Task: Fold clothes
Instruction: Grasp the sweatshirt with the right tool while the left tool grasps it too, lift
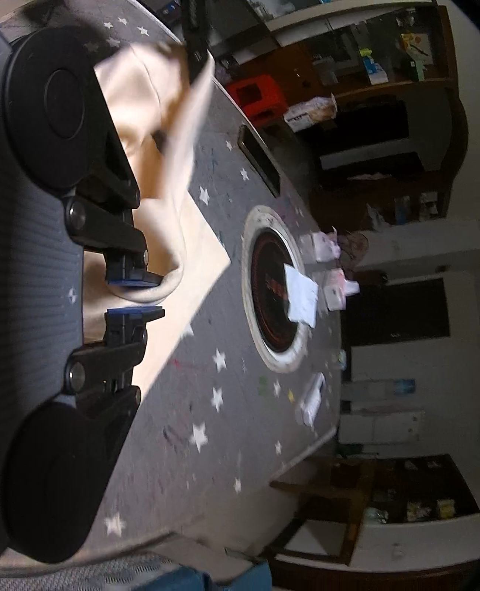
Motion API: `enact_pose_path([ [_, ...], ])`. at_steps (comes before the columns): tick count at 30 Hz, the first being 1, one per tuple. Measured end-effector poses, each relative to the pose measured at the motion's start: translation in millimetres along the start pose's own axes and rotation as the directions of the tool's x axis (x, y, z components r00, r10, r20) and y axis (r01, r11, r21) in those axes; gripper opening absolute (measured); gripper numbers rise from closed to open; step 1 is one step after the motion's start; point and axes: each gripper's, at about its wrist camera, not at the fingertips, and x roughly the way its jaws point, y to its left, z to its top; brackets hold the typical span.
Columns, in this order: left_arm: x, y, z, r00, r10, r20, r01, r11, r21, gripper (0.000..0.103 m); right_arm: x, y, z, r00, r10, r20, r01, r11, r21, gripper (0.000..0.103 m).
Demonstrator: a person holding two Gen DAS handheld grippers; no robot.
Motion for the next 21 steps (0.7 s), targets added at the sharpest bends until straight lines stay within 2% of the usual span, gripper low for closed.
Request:
enact_pose_path([
  [10, -60.1, 52.2, -45.4, 0.995, 0.104, -0.006, -0.104, 0.988, -0.114, 0.004, -68.4, -41.6, -11.1, 0.987, -0.123, 0.1, 0.118, 0.992, 0.05, 0.009],
  [15, -82.4, 58.0, -68.3, 0.993, 0.114, -0.036, -0.118, 0.984, -0.137, 0.004, -95.4, -60.8, -23.2, 0.974, -0.19, 0.124, 0.181, 0.98, 0.084, 0.009],
  [17, -88.0, 59.1, -76.6, 0.993, 0.106, -0.056, -0.113, 0.983, -0.142, 0.004, -100.0, -68.9, -29.7, 0.968, -0.225, 0.114, 0.214, 0.972, 0.098, 0.009],
  [21, -88.2, 58.0, -87.8, 0.989, 0.103, -0.106, -0.117, 0.983, -0.139, 0.007, -94.7, -80.4, -42.2, 0.964, -0.262, 0.036, 0.257, 0.96, 0.107, 0.009],
])
